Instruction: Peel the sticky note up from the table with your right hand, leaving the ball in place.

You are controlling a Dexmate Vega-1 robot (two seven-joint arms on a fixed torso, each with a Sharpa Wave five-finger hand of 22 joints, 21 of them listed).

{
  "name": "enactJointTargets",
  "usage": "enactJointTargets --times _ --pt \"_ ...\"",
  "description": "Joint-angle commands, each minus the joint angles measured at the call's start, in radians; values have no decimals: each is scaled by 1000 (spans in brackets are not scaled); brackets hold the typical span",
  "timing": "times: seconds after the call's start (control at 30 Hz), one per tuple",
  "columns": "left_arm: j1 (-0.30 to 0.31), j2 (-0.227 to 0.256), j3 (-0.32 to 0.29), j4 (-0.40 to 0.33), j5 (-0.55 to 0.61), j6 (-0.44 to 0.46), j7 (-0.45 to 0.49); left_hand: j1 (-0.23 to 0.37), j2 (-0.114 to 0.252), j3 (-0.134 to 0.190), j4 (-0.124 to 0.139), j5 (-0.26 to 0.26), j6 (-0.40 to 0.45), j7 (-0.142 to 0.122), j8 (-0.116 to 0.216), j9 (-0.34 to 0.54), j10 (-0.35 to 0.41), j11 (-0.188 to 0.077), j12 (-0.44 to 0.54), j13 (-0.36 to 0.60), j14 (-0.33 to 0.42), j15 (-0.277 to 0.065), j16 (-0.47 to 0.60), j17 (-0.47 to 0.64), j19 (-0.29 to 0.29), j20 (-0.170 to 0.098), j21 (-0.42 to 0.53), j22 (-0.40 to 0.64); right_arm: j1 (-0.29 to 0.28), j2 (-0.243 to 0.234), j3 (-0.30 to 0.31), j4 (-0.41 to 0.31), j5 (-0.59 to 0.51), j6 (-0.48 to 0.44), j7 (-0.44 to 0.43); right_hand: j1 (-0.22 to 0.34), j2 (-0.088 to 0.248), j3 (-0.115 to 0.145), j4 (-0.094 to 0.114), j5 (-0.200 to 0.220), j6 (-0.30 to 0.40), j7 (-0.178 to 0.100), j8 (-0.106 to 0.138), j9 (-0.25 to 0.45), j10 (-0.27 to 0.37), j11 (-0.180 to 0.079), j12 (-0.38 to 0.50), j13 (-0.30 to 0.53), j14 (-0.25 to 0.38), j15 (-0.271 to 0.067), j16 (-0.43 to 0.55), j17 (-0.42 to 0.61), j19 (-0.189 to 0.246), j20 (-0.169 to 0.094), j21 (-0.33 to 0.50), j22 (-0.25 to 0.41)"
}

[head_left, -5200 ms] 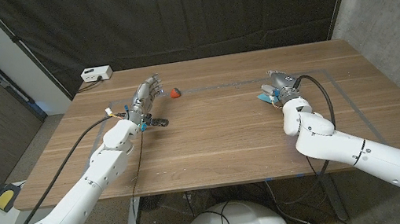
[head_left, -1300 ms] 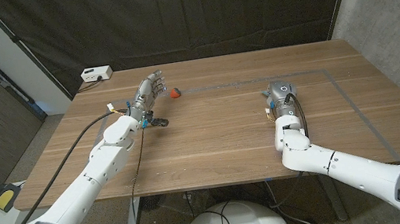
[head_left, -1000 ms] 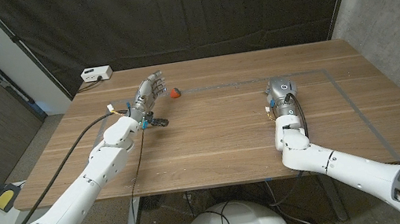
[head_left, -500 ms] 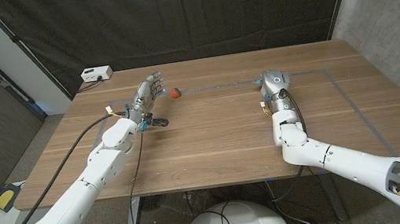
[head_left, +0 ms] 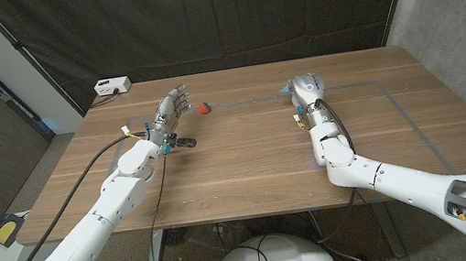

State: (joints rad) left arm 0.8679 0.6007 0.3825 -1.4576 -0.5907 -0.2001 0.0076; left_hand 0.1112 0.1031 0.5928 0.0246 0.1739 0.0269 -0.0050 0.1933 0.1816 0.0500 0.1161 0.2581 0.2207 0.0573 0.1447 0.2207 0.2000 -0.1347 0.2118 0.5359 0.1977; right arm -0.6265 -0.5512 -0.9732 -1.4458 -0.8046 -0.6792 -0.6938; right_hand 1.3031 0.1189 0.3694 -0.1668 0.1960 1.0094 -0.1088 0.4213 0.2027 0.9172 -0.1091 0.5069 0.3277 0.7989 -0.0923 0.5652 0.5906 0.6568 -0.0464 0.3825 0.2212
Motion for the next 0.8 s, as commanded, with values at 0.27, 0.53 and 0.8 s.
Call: enactJointTargets --times 0.27,0.53,0.8 --pt "10 11 -7 -9 -4 -9 -11 -11 2 1 4 1 7 1 -1 3 3 6 -6 3 3 5 -5 2 8 2 -4 4 -49 6 76 -81 -50 39 -106 15 1 -4 3 2 0 -8 2 1 -1 -7 0 -2 -3 -146 -15 5 -6 0 14 2" --pt "26 22 -16 -33 -3 -7 1 -10 3 2 4 1 8 1 -1 3 1 4 -7 3 5 6 -5 1 8 2 -5 4 -71 13 113 -98 -30 61 -132 16 0 -6 4 2 -1 -9 1 1 -2 -12 -2 -4 -1 -146 -24 7 -10 -1 19 1" --pt "35 29 -21 -40 -7 -13 -4 -10 5 4 4 2 9 0 0 3 4 3 -7 3 7 4 -5 1 11 2 -5 4 -103 16 158 -135 6 69 -150 16 2 -8 7 2 -4 -9 0 1 -3 -8 -4 -6 -1 -146 -32 9 -13 0 23 1"
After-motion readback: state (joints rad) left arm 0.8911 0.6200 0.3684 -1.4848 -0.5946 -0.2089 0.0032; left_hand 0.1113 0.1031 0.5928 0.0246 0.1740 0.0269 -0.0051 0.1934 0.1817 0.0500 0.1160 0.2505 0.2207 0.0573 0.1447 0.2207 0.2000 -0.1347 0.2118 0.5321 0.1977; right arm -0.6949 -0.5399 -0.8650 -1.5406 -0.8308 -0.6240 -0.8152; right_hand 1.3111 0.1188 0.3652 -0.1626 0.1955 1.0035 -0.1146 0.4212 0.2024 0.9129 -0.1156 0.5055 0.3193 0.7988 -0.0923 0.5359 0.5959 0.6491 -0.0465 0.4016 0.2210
